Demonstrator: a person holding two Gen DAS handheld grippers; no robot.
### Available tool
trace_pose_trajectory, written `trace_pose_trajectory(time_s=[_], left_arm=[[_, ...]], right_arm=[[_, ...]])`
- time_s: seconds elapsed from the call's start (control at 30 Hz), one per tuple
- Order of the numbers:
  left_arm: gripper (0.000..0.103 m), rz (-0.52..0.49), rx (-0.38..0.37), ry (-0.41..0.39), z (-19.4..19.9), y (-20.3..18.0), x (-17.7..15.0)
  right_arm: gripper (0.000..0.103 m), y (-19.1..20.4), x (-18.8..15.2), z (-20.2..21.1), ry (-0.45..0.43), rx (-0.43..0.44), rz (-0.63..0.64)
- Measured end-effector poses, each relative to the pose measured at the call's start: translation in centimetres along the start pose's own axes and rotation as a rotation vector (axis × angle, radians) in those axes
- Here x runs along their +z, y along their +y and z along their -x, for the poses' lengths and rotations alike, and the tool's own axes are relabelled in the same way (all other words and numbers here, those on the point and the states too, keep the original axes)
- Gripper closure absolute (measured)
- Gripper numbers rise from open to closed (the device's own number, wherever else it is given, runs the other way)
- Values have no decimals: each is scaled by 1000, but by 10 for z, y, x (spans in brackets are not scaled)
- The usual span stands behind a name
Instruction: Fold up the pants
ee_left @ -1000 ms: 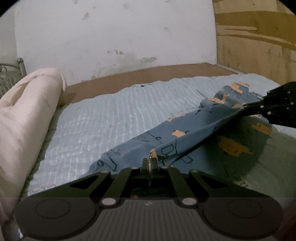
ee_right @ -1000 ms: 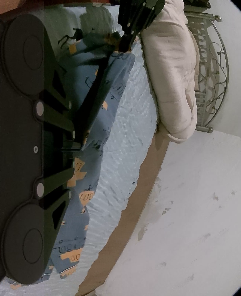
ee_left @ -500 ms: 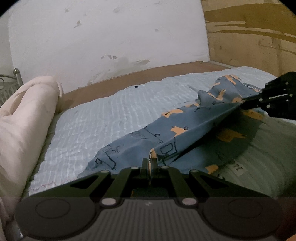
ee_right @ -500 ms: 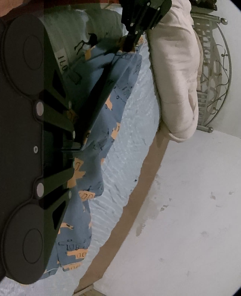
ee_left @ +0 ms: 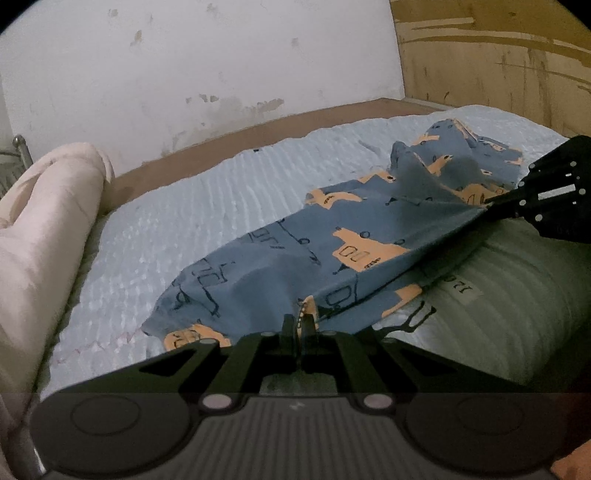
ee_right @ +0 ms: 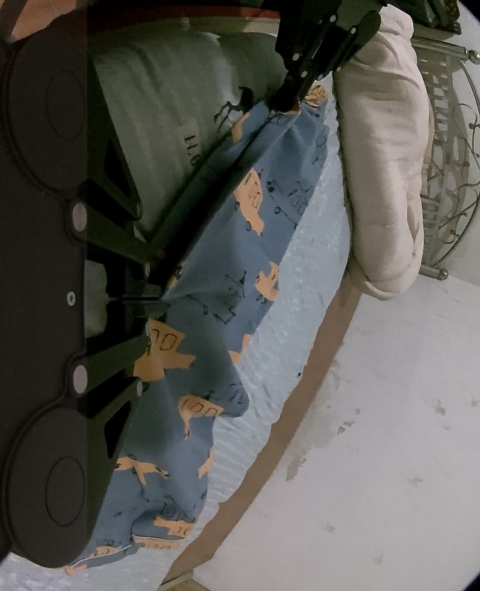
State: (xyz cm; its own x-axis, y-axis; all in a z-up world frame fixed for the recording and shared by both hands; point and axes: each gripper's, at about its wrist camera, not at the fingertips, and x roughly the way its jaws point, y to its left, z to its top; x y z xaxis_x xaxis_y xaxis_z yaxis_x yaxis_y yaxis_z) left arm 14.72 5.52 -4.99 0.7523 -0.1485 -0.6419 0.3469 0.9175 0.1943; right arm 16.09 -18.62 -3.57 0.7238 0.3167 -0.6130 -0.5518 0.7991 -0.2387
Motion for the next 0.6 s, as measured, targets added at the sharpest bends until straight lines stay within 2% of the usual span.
trace_pose_trajectory(time_s=[0.23,0.3,0.33,0.37,0.43,0.5,0.57,0.6], left_arm=[[96,38,-33,23,1,1,0],[82,47,-41,24,4,1,0],[64,60,-46,26,7,1,1],[50,76,-48,23,9,1,1],[38,108,-63,5,17,1,4],[20,124,-72,-12,22,-2,8],[3,125,-73,-37,24,-10,15],[2,119,-80,-49,24,-15,19]], right_arm=[[103,3,-8,-4,24,9,40],[99,5,-10,-4,40,5,47],[96,5,-11,-4,41,5,44],[91,4,-12,-3,42,7,38],[76,1,-15,2,40,1,13],[43,-6,-17,7,34,-4,-33],[24,-17,-20,15,19,3,-107],[17,-23,-22,19,10,10,-143]])
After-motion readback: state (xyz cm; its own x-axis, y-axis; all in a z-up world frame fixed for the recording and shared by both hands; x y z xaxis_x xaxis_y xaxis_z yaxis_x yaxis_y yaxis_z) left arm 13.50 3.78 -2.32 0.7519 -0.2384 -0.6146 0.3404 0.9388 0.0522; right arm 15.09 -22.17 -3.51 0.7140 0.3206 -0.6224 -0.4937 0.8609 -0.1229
